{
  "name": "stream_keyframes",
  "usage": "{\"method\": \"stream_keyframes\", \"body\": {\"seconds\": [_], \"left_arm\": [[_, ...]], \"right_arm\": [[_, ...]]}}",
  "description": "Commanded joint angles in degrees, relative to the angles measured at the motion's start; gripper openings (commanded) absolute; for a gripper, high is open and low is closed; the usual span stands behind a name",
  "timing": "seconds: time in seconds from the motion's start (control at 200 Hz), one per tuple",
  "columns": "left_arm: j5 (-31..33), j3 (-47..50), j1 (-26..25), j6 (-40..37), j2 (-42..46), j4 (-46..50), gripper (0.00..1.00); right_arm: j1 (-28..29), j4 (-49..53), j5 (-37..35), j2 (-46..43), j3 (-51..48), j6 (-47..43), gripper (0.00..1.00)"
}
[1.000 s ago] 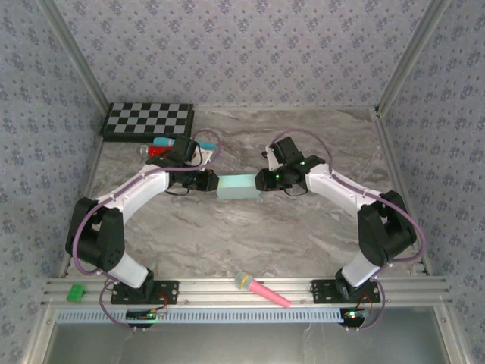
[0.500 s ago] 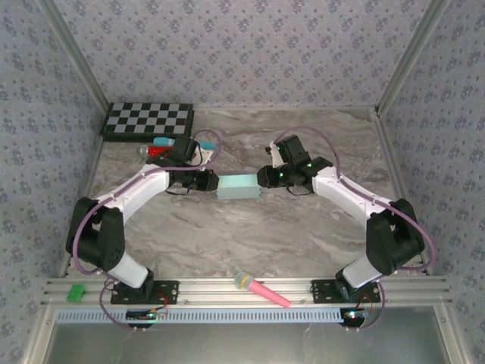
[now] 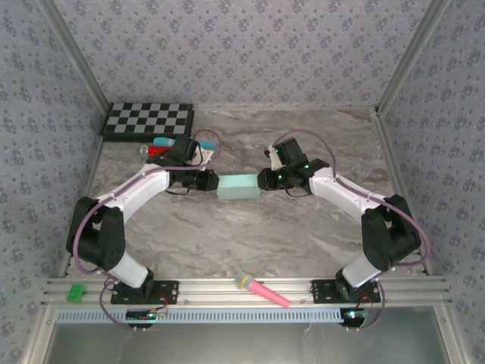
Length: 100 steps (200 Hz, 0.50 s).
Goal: Fold the paper box
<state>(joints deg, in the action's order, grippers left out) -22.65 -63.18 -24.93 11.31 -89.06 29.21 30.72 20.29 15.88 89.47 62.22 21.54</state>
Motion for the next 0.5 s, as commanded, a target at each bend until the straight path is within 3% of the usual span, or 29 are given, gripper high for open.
{"method": "stream_keyframes", "body": {"seconds": [0.0, 0.26, 0.495], "left_arm": [[0.44, -0.78, -0.64, -1.11, -1.21, 3.39, 0.17], [0.94, -0.72, -0.71, -1.38, -1.23, 3.66, 0.17], [1.78, -1.28, -0.74, -1.81, -1.08, 4.27, 0.18]], "right_arm": [[-0.31, -0.47, 1.2, 0.46, -1.34, 0.43, 0.17], [-0.33, -0.85, 0.83, 0.92, -3.13, 0.83, 0.07], [-0.32, -0.43, 0.87, 0.46, -3.69, 0.72, 0.08]]}}
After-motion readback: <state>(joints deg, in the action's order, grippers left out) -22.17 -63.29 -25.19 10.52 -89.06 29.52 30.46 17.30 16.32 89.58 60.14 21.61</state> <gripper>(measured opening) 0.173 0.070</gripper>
